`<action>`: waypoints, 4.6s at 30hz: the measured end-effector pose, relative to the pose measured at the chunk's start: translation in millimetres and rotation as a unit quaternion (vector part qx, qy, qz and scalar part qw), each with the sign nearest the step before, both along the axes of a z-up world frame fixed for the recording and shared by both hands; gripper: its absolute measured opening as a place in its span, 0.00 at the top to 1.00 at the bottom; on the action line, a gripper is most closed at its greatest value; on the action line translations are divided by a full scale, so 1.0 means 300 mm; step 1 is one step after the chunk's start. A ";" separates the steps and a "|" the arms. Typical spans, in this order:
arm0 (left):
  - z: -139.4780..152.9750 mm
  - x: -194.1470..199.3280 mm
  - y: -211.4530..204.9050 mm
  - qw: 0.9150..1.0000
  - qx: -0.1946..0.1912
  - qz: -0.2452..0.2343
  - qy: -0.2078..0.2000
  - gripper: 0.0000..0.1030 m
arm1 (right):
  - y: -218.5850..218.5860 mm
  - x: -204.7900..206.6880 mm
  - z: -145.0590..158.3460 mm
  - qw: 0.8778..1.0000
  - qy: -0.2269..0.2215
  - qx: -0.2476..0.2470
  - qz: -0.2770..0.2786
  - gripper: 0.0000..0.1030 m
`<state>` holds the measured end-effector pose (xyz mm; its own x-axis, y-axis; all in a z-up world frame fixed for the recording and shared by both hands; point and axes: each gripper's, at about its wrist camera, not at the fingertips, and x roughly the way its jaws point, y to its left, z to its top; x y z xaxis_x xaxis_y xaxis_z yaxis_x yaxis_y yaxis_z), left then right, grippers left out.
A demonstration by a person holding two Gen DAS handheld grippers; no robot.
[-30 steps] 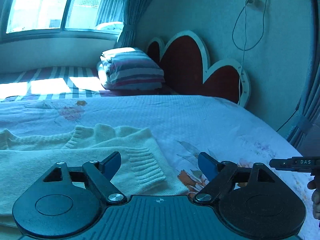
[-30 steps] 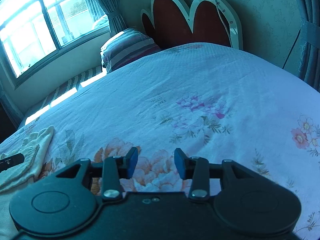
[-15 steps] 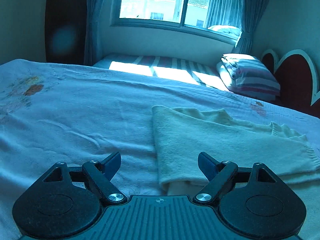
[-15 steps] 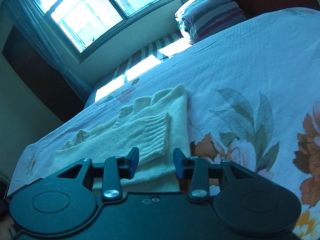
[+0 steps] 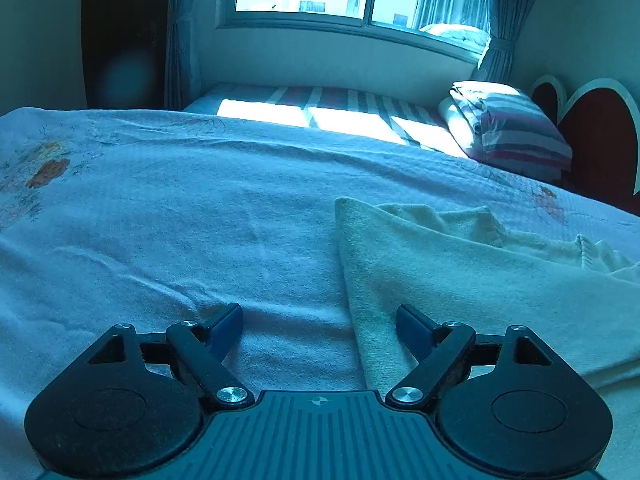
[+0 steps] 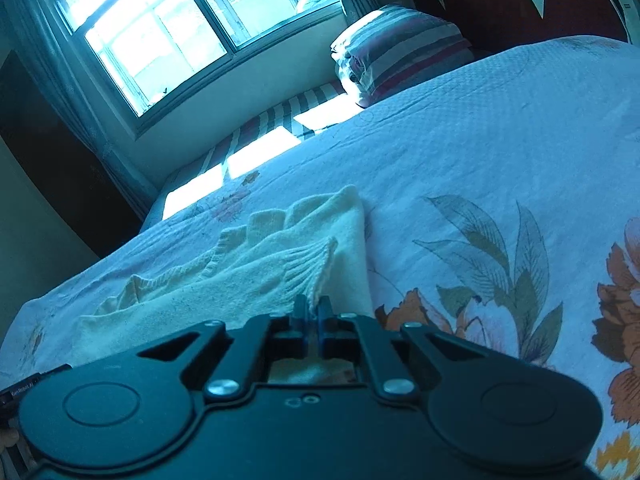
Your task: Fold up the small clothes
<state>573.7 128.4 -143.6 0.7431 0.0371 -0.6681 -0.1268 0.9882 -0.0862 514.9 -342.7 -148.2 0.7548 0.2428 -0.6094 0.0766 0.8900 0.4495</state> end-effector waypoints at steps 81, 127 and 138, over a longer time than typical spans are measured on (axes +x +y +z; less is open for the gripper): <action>0.033 -1.182 -0.009 0.986 -0.091 -0.127 0.056 0.26 | -0.181 -0.940 0.009 0.991 0.080 0.052 0.090 0.58; -0.111 -1.291 0.146 0.918 -0.380 -0.109 0.007 0.98 | -0.189 -1.159 -0.064 0.970 0.054 0.221 0.081 0.95; 0.070 -1.127 0.170 0.913 -0.386 -0.121 -0.057 0.98 | -0.150 -1.078 0.164 0.977 -0.032 0.186 0.101 0.95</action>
